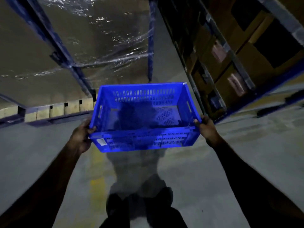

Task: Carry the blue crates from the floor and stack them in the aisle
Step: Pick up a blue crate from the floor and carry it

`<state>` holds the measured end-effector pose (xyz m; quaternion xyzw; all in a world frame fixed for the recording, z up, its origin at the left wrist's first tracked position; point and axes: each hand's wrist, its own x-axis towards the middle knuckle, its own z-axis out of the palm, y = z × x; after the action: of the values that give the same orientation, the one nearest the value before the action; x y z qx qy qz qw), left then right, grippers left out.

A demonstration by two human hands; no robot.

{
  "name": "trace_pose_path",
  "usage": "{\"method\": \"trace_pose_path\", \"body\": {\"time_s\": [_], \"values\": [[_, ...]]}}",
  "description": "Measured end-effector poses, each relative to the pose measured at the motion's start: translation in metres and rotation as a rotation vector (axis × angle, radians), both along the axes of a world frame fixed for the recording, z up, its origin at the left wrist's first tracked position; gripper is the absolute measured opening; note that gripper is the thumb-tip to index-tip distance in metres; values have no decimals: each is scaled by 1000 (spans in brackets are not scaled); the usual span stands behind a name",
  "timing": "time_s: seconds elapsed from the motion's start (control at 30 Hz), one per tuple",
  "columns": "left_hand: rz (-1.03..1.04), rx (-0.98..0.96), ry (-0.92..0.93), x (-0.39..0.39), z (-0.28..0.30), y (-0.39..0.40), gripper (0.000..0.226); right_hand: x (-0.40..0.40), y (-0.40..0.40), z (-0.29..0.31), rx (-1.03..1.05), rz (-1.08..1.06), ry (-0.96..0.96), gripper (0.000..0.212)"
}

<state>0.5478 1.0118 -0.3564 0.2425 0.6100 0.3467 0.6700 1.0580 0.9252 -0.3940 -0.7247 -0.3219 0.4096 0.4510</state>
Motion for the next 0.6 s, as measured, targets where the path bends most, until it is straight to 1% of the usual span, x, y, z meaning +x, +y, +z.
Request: {"method": "trace_pose_path", "body": {"time_s": [0.03, 0.1, 0.23, 0.33, 0.4, 0.47, 0.53, 0.6], "values": [[-12, 9, 8, 3, -10, 1, 63, 5, 4, -8, 7, 8, -8, 14], [-14, 26, 22, 10, -25, 2, 63, 9, 11, -17, 12, -14, -36, 26], [9, 48, -8, 22, -51, 9, 62, 16, 18, -38, 20, -39, -104, 31], [-18, 63, -26, 24, -75, 18, 65, 24, 21, -64, 57, -91, -132, 25], [-15, 52, -20, 23, -91, 21, 59, 26, 22, -75, 68, -95, -145, 19], [-25, 63, -5, 23, -109, 21, 53, 24, 23, -87, 92, -106, -141, 22], [-21, 73, 3, 22, -123, 19, 53, 20, 22, -98, 130, -119, -123, 22], [-17, 82, 1, 23, -128, 18, 56, 15, 21, -107, 165, -141, -102, 12]]}}
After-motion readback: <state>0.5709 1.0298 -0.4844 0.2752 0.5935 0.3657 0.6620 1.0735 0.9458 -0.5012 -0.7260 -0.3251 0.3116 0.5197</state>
